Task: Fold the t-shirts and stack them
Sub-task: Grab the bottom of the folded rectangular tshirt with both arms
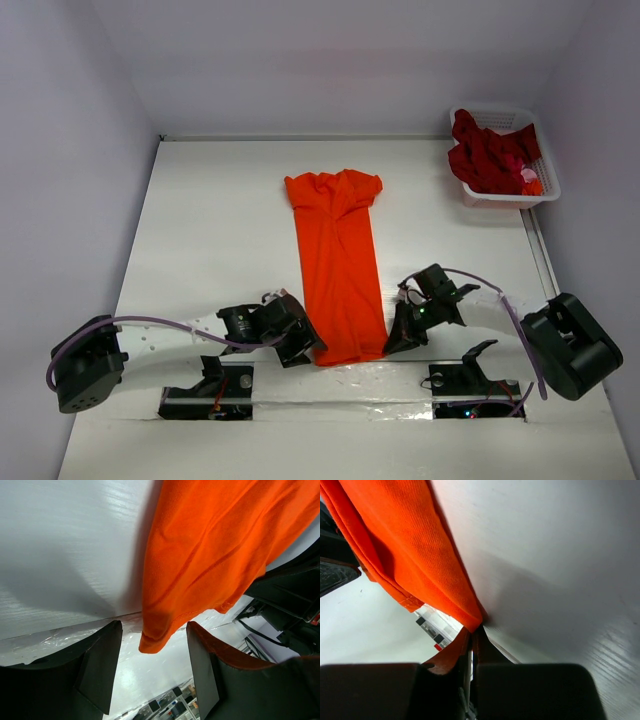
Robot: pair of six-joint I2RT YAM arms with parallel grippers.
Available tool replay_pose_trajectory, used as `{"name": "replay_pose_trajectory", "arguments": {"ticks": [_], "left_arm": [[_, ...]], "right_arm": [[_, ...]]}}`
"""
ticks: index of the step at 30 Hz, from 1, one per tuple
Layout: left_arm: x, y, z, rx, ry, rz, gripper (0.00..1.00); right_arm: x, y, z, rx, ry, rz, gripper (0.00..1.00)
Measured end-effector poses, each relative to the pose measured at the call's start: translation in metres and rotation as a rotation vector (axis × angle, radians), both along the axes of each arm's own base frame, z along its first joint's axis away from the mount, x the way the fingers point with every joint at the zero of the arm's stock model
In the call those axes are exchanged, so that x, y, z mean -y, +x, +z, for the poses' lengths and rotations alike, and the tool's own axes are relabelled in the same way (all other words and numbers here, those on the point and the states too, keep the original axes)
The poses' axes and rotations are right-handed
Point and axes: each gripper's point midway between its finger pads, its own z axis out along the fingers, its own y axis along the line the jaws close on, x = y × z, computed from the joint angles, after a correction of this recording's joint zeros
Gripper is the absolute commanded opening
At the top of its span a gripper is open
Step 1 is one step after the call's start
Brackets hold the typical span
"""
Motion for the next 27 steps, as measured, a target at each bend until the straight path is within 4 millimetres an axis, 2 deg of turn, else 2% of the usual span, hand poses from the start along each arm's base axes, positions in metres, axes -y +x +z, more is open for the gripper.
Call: {"name": "replay_pose_trajectory", "arguments": {"ticks": [8,9,10,12,19,27], "left_arm": [[0.003,-0.003,-0.007,-0.019,0.014,-0.022,0.49],[0.004,-0.003,-0.008,-0.023,0.013,-0.025,0.38],[0.005,-0.003,-0.007,-0.022,0.013,-0.028,0.33],[0.005,-0.005,-0.009,-0.022,0.019,-0.043,0.29],[0.003,-0.009,-0.01,-0.027,0.035,-0.06,0.31],[0.002,-0.01,0.002,-0.017,0.021,-0.066,0.35]], "right_arm": [[-0.001,0.001,-0.001,0.005,0.004,0.007,0.0],[-0.001,0.001,-0.001,0.006,0.005,0.008,0.0],[-0.001,0.001,-0.001,0.007,0.007,0.008,0.0],[-0.001,0.001,-0.001,0.007,0.007,0.008,0.0],[-0.002,0.001,-0.001,0.011,0.014,0.015,0.0],[-0.005,0.003,-0.001,0.02,0.033,0.029,0.0]]}}
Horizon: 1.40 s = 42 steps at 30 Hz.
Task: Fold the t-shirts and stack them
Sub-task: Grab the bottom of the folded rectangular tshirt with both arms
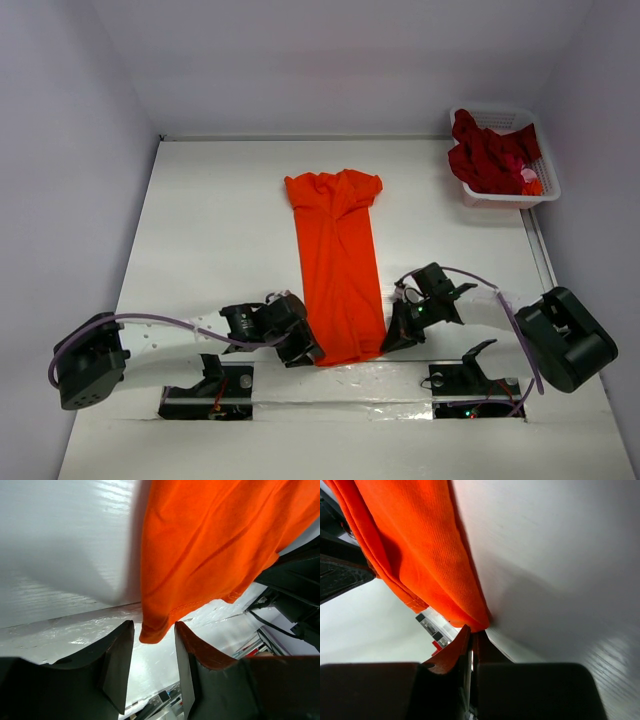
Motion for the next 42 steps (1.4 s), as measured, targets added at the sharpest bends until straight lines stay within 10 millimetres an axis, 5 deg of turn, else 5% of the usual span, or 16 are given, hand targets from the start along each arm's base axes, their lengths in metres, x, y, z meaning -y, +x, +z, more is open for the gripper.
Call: {"name": "replay_pose_trajectory", "arguments": {"ticks": [20,30,42], "left_arm": [[0.0,-0.005,-0.001,-0.022,0.001,-0.015,0.29],[-0.002,-0.009,-0.008,-0.039,0.01,-0.022,0.0],[-0.003,-0.009,-0.007,-0.044,0.017,-0.021,0.0]], "right_arm": [[-0.002,0.002,0.0,0.006,0.011,0.011,0.0],[-0.002,0.003,0.0,0.007,0.012,0.014,0.0],[-0.003,0.004,0.0,0.004,0.006,0.016,0.0]]}}
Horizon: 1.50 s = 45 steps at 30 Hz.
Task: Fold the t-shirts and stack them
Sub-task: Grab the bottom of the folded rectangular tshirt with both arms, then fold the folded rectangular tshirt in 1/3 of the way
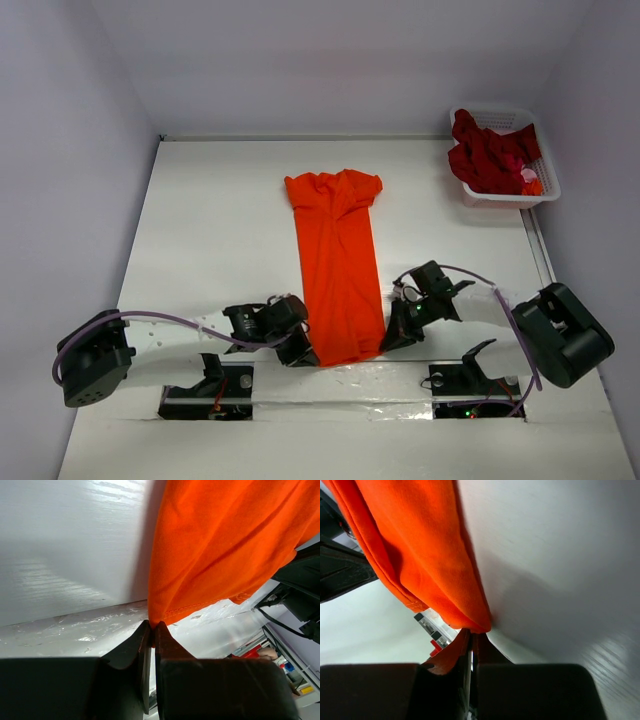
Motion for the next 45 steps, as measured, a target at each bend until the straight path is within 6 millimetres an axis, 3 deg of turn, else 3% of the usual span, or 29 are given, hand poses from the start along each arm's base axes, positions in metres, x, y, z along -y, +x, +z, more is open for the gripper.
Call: {"name": "replay_pose_trajectory", "arguments": {"ticks": [9,19,26,45], "left_arm": [[0.004,0.003,0.007,0.007,-0.003,0.006,0.0],[0.012,0.012,0.027,0.034,-0.006,0.02,0.0],[0.016,0.021,0.044,0.062,-0.001,0.043,0.0],[-0.005,0.085,0.067,0.168,0.04,0.141,0.0]], "right_arm": [[0.008,0.006,0.008,0.016,-0.085,-0.021,0.0],[0.009,0.026,0.043,0.131,-0.11,-0.046,0.0],[0.009,0.028,0.051,0.135,-0.119,-0.04,0.0],[-0.001,0.052,0.078,0.181,-0.112,-0.04,0.0]]}}
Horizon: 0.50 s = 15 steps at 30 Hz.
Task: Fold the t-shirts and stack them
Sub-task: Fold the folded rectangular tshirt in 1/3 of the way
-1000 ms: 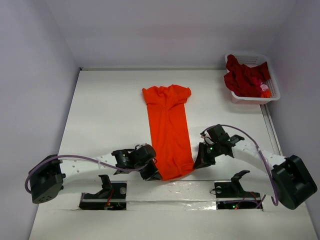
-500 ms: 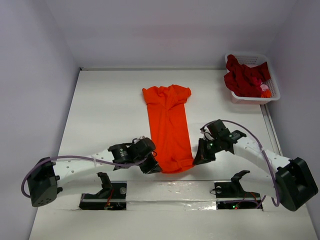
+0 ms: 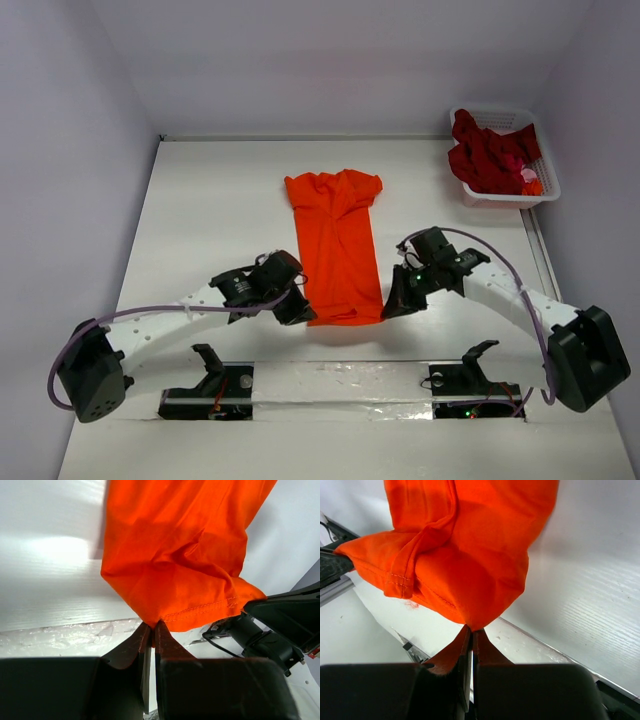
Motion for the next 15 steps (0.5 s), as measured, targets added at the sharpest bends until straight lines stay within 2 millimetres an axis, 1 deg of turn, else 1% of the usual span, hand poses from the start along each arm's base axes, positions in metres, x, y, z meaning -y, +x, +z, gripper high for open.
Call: {"name": "replay_pose_trajectory", "arguments": {"ticks": [7,12,15], "left_arm": [[0.0,0.012,0.0,0.012,0.028,-0.019,0.0],[0.004,0.021,0.006,0.028,0.03,-0.029,0.0],[0.003,0.028,0.007,0.032,0.032,-0.027,0.0]], "right_arm": [[-0.002,0.006,-0.007,-0.026,-0.029,0.006,0.0],[-0.008,0.019,-0.003,-0.016,-0.031,0.009,0.0],[-0.013,0.029,0.0,-0.009,-0.029,0.012,0.0]]}}
